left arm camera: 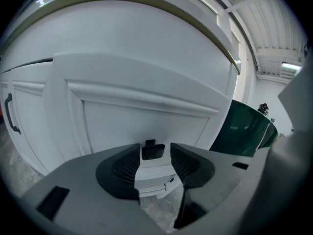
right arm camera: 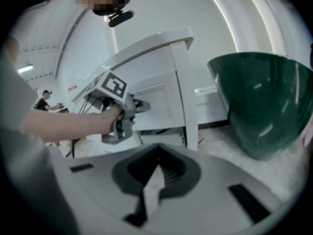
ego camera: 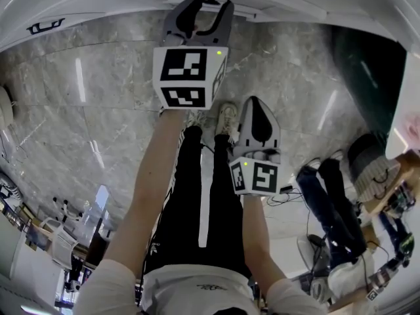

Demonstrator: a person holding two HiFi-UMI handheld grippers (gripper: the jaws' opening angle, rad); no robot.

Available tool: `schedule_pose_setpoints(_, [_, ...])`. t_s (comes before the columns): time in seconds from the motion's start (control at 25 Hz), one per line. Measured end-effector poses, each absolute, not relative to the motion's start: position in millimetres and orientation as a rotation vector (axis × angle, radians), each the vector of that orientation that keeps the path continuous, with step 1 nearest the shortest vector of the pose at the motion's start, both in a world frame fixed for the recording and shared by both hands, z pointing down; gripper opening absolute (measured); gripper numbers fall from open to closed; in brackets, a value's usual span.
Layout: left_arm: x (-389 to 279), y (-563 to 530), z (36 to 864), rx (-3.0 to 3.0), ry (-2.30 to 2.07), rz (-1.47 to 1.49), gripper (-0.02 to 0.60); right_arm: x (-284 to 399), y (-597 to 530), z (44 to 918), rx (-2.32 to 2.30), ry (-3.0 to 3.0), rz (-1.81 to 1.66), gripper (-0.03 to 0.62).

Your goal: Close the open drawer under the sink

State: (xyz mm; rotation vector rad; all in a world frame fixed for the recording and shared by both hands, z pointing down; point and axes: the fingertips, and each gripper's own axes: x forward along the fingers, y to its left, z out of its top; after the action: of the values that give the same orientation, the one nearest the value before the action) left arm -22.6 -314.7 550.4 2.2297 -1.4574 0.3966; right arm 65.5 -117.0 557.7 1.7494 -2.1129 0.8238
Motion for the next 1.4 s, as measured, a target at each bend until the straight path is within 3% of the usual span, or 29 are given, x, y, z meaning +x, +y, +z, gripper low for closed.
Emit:
schedule_pose_setpoints(0.12, [-29, -309, 555, 2.200, -1.483, 0.421, 0.235, 70, -111, 558, 1.766, -2.100, 0.835, 0.029])
schedule_pose_setpoints(0.72, [-40, -211, 541, 2.128, -1.443, 0.488, 0.236, 66, -79, 524, 1.722, -2.160, 0.779, 0.029])
schedule_pose_setpoints(1.2, [-46, -165, 347, 2.219, -1.480, 0.457, 0.216, 69, -102, 310, 1.820, -2.313, 0.573, 0.029])
schedule_pose_setpoints(1.4, [-49, -142, 253, 2.362, -1.518, 0.374, 0.159, 58, -94, 241, 1.752, -2.321, 0.482, 0.029])
